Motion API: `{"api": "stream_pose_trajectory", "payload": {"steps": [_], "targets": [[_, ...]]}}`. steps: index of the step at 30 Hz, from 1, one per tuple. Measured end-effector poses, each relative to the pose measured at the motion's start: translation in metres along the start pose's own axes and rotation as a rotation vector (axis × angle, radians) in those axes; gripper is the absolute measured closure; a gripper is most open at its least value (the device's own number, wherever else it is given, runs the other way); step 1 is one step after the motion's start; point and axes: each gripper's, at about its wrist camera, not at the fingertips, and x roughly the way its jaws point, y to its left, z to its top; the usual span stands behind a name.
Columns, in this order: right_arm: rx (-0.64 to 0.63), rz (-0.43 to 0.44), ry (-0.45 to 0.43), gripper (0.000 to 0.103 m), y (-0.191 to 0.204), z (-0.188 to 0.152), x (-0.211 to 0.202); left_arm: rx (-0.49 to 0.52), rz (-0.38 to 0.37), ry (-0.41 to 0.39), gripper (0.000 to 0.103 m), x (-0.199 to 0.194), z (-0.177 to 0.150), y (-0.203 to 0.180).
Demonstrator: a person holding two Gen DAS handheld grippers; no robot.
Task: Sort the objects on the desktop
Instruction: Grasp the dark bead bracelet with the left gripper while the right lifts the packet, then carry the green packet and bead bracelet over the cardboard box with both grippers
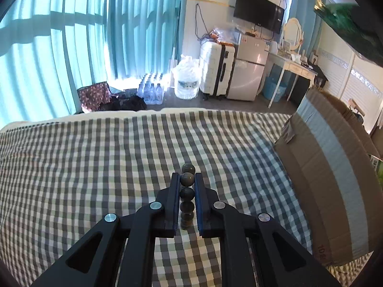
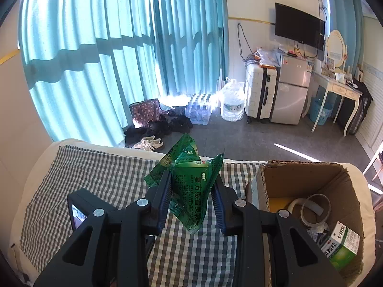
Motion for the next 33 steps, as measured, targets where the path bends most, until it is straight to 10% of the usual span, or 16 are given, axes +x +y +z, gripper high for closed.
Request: {"api": "stream_pose_trajectory", "payload": {"steps": [33], "targets": [[0.074,-0.012,-0.174,0.071,-0.054,-0.046,-0.114,0.007,0.031,-0.257,0.092,-0.184,0.038,-0.032]]}}
